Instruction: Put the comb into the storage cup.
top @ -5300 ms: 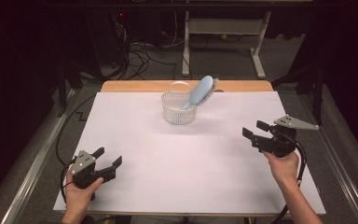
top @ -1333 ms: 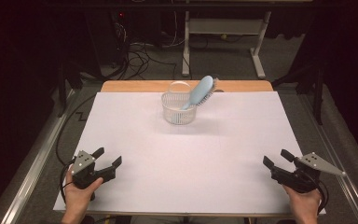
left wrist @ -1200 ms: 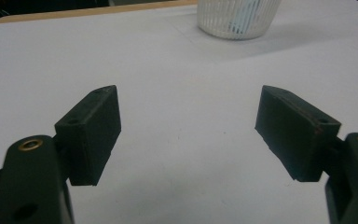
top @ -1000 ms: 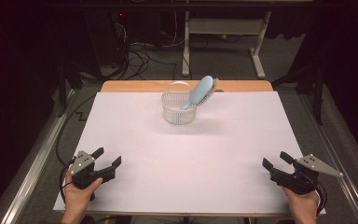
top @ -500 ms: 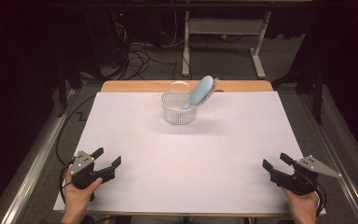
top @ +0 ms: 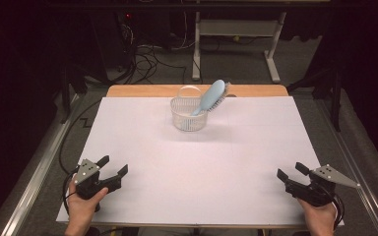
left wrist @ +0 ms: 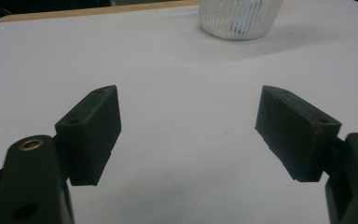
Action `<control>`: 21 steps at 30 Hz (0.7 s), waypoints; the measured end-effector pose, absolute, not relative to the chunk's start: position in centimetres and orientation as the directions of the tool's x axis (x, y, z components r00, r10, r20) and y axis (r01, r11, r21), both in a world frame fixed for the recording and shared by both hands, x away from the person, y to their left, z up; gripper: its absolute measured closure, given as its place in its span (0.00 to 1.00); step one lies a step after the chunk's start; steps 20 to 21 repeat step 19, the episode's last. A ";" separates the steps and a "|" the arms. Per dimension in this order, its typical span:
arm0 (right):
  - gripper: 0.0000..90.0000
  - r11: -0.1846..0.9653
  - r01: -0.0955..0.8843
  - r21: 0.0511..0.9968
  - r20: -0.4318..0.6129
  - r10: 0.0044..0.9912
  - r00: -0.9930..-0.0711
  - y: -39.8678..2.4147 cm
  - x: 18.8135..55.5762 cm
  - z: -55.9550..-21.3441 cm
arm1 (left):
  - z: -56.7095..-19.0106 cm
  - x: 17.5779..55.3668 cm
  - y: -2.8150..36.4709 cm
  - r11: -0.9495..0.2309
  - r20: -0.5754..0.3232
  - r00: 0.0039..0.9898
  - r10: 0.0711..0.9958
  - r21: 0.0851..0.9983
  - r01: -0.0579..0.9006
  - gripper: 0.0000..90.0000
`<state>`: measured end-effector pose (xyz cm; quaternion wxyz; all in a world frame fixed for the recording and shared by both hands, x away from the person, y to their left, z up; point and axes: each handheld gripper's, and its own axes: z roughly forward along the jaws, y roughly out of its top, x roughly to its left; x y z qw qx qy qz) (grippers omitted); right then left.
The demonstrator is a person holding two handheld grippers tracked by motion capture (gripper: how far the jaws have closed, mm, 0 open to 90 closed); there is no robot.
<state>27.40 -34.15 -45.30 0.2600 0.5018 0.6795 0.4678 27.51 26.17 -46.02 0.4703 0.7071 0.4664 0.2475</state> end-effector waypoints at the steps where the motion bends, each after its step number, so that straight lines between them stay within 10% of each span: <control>1: 0.27 0.062 0.441 0.895 0.114 0.925 -0.362 -34.2 27.4 -45.3 | -46.0 27.5 26.2 -0.123 -0.089 0.443 0.892 0.896 0.427 0.26; 21: 0.26 0.065 0.445 0.893 0.115 0.923 -0.367 -33.9 27.5 -45.4 | -46.0 27.5 26.2 -0.124 -0.089 0.444 0.892 0.895 0.428 0.26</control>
